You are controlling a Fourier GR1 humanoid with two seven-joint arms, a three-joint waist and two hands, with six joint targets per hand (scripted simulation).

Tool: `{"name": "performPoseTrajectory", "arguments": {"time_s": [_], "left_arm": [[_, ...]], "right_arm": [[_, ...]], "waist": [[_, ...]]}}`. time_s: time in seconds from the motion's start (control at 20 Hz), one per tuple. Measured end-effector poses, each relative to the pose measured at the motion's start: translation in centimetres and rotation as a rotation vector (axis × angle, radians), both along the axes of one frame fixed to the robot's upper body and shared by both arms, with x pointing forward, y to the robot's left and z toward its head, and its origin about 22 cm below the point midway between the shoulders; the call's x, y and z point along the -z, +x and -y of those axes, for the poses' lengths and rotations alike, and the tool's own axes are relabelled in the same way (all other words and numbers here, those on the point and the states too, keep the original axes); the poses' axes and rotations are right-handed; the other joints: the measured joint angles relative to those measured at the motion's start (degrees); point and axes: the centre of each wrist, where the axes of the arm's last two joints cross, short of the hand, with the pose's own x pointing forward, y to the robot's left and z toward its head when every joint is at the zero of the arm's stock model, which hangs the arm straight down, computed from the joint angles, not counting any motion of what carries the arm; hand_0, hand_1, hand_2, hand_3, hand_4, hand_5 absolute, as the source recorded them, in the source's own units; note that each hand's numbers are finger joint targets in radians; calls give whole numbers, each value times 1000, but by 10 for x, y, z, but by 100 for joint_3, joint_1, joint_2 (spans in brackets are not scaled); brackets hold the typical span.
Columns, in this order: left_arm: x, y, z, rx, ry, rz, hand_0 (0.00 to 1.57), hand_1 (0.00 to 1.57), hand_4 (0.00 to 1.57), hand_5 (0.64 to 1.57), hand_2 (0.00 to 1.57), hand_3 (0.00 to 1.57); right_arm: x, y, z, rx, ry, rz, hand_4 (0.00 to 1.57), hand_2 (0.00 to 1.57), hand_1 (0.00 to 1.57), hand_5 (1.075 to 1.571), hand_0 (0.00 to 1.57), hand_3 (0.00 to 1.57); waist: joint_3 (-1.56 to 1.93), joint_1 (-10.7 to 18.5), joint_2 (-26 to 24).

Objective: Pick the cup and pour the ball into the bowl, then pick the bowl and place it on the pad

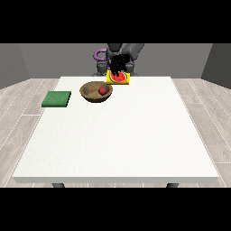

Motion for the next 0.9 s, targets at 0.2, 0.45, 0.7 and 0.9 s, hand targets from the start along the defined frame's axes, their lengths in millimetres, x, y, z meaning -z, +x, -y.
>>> {"name": "performPoseTrajectory", "arguments": {"time_s": [0.2, 0.45, 0.7, 0.9], "left_arm": [[-8, 5, -35, -84, -309, 18, 1149, 1149, 825, 1570, 1571, 1571], [14, -14, -84, -107, -584, 57, 1554, 1554, 1311, 1549, 1571, 1571], [29, -35, -109, -92, -849, 103, 1419, 1419, 1382, 1502, 1571, 1571], [15, -33, -83, -32, -1224, 60, 1219, 1219, 701, 1560, 1389, 1062]], "right_arm": [[2, -8, 0, 8, 0, 3, 394, 0, 0, 1565, 0, 0], [-6, -18, -1, 4, -4, 62, 397, 0, 0, 1566, 0, 0], [-18, -28, -12, -9, 0, 117, 444, 0, 0, 1565, 0, 0], [-17, -29, -16, -4, 15, 112, 477, 0, 0, 1565, 0, 56]], "waist": [[-15, 72, 40], [-28, 98, 431], [-48, 124, 723], [-101, 302, 751]]}}
